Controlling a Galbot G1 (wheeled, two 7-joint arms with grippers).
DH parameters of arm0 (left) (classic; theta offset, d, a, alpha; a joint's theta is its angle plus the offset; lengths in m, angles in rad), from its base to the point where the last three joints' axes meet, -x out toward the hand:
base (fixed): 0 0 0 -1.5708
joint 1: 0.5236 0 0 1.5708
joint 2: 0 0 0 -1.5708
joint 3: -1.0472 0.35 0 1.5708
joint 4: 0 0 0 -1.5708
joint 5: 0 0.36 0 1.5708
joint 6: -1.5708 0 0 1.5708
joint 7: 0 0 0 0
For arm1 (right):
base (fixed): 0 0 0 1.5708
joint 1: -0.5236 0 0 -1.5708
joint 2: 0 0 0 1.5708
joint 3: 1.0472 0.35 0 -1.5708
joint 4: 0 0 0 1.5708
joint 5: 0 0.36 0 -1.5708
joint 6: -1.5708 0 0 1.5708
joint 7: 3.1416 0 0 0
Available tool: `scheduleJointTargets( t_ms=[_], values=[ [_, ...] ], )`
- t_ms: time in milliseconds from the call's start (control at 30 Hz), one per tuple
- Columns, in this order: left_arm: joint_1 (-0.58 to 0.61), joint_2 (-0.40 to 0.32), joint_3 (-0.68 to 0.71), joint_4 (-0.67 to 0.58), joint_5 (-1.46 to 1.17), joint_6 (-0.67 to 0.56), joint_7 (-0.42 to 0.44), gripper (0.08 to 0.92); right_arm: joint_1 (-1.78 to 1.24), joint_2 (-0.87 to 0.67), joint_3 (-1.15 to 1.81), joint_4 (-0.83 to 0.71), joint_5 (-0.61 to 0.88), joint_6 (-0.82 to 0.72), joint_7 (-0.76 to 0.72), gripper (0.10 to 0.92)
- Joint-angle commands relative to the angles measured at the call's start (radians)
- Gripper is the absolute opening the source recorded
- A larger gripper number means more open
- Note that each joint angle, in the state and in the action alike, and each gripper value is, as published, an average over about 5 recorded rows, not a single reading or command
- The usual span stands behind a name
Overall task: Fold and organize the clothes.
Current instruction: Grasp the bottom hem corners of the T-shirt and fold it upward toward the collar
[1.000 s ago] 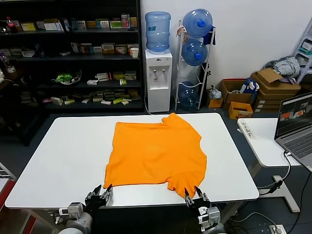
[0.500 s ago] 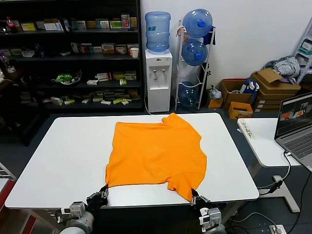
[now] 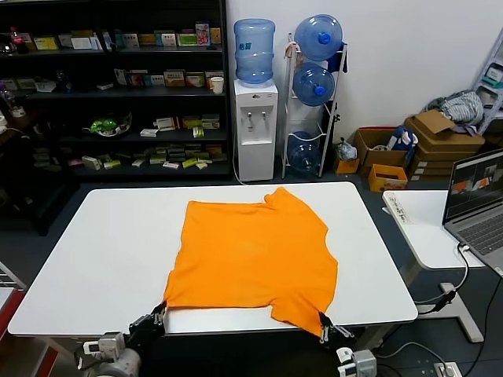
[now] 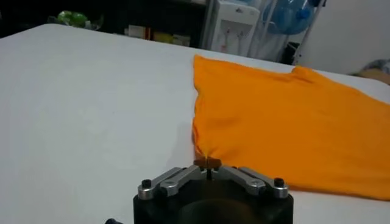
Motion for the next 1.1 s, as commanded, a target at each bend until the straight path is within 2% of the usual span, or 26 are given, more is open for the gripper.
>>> scheduleJointTargets(
  t_ms=[33,200,533,667,933,1100],
  values=[
    [0.202,0.068,-0.028,-0.217,-0.085,0.018,-0.091,0.092,-0.192,-0.098,0.032,0.183,0.049,0.016,0.034,0.124],
    [0.165,0.066,-0.024,-0.228,-0.095,0.005,-0.110,0.092,-0.108,-0.066,0.031,0.167,0.068,0.041,0.066,0.124],
    [-0.188,0.081,0.039,-0.020,-0.128,-0.087,-0.062,0.092,0.284,-0.050,-0.020,-0.030,0.163,0.008,0.125,0.124],
    [-0.281,0.081,0.097,0.063,-0.133,-0.096,-0.059,0.092,0.392,-0.058,-0.060,-0.120,0.195,-0.010,0.135,0.124],
    [-0.399,0.051,0.179,0.224,-0.120,-0.100,-0.059,0.092,0.517,-0.047,-0.133,-0.252,0.200,-0.020,0.135,0.124],
    [-0.443,0.046,0.210,0.278,-0.113,-0.097,-0.065,0.092,0.558,-0.043,-0.156,-0.288,0.200,-0.026,0.127,0.124]
  ],
)
